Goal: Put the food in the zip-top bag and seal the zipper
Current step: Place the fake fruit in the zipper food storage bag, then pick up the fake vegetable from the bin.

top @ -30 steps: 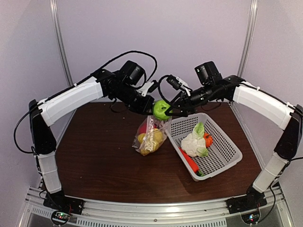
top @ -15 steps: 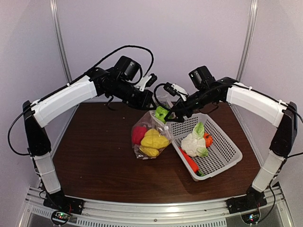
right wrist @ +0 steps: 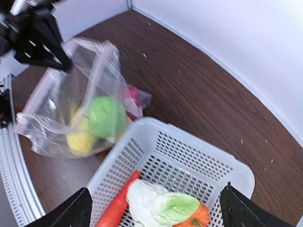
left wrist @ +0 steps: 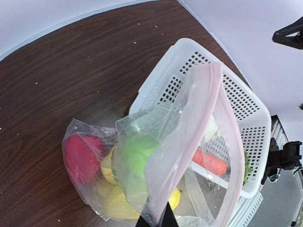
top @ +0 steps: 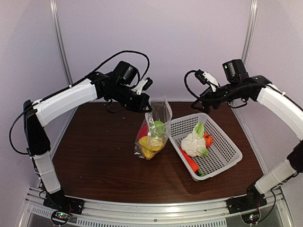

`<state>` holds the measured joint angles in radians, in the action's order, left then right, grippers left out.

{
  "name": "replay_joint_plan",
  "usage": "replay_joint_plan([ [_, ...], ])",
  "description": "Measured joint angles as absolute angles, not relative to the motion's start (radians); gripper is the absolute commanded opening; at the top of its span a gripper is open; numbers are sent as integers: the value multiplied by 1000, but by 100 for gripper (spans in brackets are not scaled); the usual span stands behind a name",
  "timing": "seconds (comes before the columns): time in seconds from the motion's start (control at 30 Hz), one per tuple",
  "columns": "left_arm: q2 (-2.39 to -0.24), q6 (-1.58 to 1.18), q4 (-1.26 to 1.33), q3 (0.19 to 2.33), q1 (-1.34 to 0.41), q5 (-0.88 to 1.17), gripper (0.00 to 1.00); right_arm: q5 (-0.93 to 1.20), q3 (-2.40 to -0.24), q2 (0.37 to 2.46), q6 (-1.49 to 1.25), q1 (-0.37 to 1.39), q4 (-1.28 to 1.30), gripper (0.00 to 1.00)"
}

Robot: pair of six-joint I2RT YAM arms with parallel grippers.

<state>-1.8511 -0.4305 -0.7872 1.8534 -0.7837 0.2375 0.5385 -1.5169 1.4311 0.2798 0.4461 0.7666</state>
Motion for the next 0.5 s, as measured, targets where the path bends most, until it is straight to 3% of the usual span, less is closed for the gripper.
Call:
replay_joint_plan([
  [0.2,-1847,-430,-781,1843,-767,220,0,391,-1245,1482,339,397,747,99],
  [0.37,-1847,-429,-773,1832,-767,226,0,323,-1154,1542,376,397,745,99],
  [0.5,-1845,-430,-759,1823,-767,241,0,298,-1153,1571,393,395,717,91],
])
